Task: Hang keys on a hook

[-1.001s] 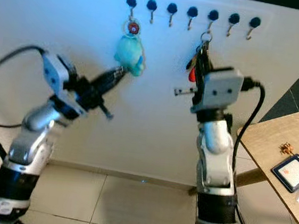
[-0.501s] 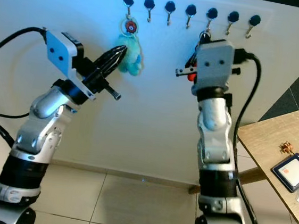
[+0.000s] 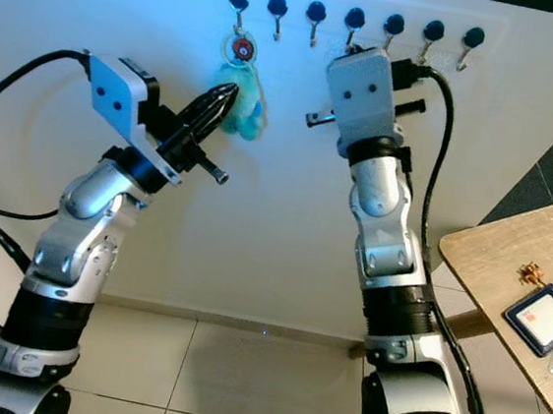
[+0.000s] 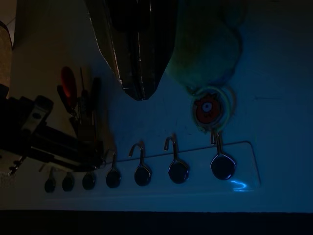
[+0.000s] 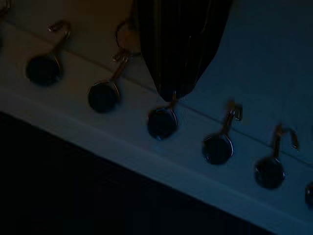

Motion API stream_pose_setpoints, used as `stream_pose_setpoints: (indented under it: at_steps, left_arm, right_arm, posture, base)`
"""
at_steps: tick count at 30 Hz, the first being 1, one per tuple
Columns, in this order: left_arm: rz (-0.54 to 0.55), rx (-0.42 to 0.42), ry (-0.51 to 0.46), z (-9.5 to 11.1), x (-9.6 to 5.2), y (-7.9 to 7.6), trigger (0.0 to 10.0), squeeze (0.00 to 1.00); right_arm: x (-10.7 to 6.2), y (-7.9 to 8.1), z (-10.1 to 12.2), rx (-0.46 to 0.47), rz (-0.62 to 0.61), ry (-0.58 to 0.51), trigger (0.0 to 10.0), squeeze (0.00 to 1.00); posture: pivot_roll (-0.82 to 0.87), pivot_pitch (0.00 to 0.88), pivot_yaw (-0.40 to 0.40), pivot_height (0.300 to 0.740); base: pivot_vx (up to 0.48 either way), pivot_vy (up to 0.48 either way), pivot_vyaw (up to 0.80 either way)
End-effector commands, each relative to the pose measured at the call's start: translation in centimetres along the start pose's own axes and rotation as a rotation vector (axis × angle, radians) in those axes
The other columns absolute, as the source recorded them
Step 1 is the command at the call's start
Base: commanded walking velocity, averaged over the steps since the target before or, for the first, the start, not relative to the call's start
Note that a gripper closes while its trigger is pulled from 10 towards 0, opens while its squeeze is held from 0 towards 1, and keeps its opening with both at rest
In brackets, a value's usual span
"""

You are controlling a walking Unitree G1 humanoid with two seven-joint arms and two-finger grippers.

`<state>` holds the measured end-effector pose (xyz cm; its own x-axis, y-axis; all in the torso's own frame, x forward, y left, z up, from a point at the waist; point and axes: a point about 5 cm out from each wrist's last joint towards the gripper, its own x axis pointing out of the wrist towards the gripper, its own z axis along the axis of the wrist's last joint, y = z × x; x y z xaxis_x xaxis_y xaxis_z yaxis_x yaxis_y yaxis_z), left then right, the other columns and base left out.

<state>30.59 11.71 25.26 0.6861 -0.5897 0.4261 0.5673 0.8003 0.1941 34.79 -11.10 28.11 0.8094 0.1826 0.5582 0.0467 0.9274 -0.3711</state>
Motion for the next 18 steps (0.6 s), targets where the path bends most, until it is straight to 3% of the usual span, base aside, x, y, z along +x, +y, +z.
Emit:
stream_pose_setpoints:
  at_steps: [1,10,18]
  left_arm:
    - [-0.022,-0.009,-0.009,0.2,0.2,-0.6,10.0,0.00]
    - [-0.028,-0.010,-0.006,0.2,0.3,-0.7,10.0,0.00]
    - [-0.056,-0.009,-0.017,0.6,0.7,-1.2,10.0,0.00]
  right_arm:
    - [0.1,0.2,0.0,-0.022,0.011,-0.007,10.0,0.00]
    - [0.2,0.6,0.0,-0.038,0.043,-0.015,10.0,0.00]
    - [0.2,1.4,-1.2,-0.066,0.107,0.064,10.0,0.00]
  posture:
    - [0.04,0.080,-0.031,0.740]
    - [0.04,0.083,-0.033,0.740]
    - [0.04,0.083,-0.033,0.740]
  base:
    - [0.000,0.000,0.00]
    - [0.000,0.000,0.00]
    - [0.000,0.000,0.00]
